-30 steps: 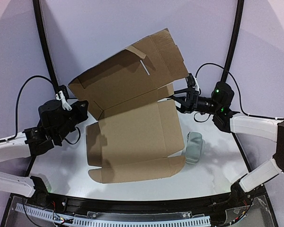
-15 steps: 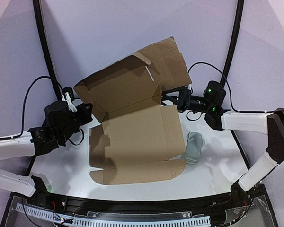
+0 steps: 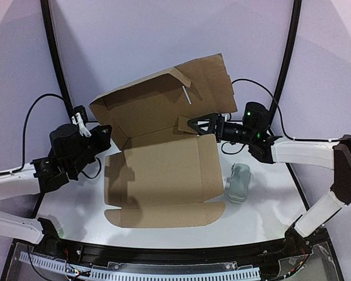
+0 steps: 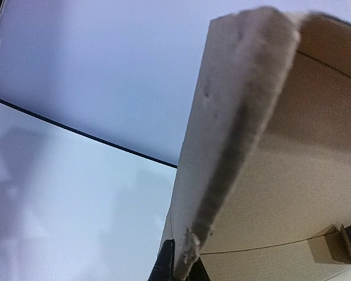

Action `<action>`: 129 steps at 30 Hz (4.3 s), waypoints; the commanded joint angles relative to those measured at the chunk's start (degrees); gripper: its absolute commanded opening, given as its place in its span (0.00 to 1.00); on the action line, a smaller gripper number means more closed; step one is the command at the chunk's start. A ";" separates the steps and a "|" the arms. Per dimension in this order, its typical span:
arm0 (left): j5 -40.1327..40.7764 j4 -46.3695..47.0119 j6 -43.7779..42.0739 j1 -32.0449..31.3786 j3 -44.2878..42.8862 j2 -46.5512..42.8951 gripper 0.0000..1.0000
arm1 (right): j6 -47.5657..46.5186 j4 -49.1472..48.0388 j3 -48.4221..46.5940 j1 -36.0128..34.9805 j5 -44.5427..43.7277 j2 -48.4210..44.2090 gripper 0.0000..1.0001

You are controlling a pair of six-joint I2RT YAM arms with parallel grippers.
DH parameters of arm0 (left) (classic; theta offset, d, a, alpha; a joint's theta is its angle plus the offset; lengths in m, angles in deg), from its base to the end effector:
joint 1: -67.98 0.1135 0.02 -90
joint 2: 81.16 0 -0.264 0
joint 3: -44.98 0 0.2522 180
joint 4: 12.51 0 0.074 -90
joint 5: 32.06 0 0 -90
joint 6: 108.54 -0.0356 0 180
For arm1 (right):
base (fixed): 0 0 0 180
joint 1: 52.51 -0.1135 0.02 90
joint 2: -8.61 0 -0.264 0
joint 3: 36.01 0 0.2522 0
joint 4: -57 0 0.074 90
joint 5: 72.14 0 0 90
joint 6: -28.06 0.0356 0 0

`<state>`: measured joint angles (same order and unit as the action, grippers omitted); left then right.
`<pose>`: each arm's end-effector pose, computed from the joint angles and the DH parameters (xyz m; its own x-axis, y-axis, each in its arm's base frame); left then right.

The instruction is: Fold the paper box

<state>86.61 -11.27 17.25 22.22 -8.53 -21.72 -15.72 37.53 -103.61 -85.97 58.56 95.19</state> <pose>0.1807 -0.1611 0.3062 -0.2188 -0.5108 -0.8314 0.2059 0.8087 -0.5510 0.2740 0.2089 0.2959 -0.6896 0.2003 -0.6959 -0.6708 0.1855 0.7181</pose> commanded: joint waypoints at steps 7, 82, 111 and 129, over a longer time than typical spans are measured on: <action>0.79 -0.39 2.62 -0.29 0.99 -5.15 0.01 | -11.01 11.70 0.85 -0.84 -11.66 -9.35 0.98; -9.99 -23.41 0.61 1.91 -12.67 7.91 0.01 | -37.16 39.98 -14.36 -2.03 4.78 -9.47 0.98; -10.52 -25.56 0.35 1.90 -14.73 8.35 0.01 | -37.87 40.57 -19.31 -11.90 -55.72 -1.17 0.57; -0.24 -35.35 3.15 -3.19 -23.18 11.50 0.01 | -36.29 37.11 -23.77 -13.10 -79.22 8.05 0.02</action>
<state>80.73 -42.00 18.08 21.09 -27.61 -10.53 -53.25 76.87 -125.80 -99.43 -10.61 100.92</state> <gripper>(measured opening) 0.040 0.062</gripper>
